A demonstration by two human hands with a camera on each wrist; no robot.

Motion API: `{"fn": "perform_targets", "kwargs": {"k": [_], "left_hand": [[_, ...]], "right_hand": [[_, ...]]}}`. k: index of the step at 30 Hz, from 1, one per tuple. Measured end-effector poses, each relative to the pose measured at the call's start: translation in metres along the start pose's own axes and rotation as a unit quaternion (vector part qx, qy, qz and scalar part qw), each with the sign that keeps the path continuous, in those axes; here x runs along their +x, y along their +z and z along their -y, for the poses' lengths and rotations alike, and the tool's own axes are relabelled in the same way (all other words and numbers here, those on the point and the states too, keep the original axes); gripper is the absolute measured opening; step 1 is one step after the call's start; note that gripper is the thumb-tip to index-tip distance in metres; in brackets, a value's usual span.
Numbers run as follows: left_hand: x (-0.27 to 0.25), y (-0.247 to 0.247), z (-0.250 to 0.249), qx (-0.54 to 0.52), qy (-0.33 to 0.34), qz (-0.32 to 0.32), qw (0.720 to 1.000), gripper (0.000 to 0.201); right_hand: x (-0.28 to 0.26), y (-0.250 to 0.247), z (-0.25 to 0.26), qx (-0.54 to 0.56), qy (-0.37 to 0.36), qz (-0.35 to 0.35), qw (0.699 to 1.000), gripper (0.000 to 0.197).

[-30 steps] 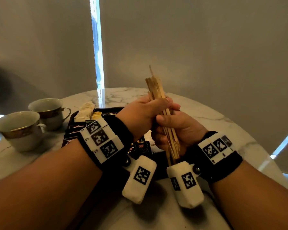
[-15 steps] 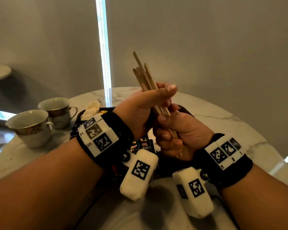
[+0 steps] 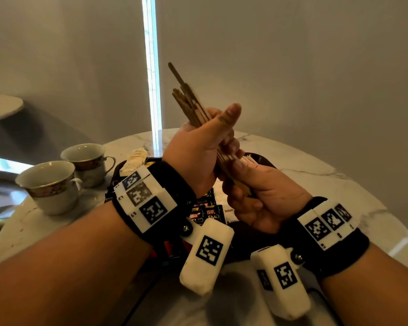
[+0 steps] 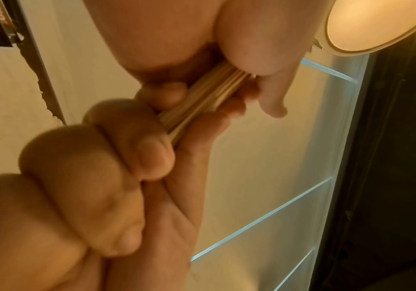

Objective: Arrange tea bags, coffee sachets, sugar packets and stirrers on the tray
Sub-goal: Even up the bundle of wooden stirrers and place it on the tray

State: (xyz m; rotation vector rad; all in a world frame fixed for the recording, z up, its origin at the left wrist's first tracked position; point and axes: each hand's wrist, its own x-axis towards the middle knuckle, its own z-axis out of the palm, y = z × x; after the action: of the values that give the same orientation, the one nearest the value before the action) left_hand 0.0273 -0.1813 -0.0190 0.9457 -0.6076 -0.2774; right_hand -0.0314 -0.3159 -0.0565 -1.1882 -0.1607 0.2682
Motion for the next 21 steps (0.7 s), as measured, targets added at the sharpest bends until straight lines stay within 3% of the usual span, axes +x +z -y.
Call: {"fn": "perform_targets", "kwargs": {"k": [3, 7, 10, 15, 17, 21], "left_hand": [[0.003, 0.001, -0.003, -0.027, 0.028, -0.066, 0.997, 0.041], [0.005, 0.000, -0.011, -0.064, 0.082, -0.122, 0.987, 0.038], [0.003, 0.004, -0.012, -0.057, 0.112, -0.132, 0.983, 0.038], [0.002, 0.002, -0.018, -0.039, 0.132, -0.156, 0.978, 0.030], [0.002, 0.001, -0.012, -0.029, 0.122, -0.149, 0.981, 0.031], [-0.004, 0.014, 0.013, 0.002, 0.081, -0.090, 0.993, 0.031]], "right_hand": [[0.003, 0.004, 0.003, 0.067, 0.003, -0.006, 0.998, 0.071], [0.006, -0.004, 0.015, 0.230, 0.008, -0.182, 0.956, 0.105], [0.009, -0.009, 0.019, 0.277, -0.019, -0.235, 0.931, 0.106], [0.012, -0.005, 0.014, 0.246, 0.007, -0.261, 0.934, 0.108], [0.012, -0.001, 0.011, 0.247, 0.010, -0.234, 0.940, 0.110], [0.009, 0.018, 0.003, 0.311, -0.038, -0.064, 0.948, 0.113]]}}
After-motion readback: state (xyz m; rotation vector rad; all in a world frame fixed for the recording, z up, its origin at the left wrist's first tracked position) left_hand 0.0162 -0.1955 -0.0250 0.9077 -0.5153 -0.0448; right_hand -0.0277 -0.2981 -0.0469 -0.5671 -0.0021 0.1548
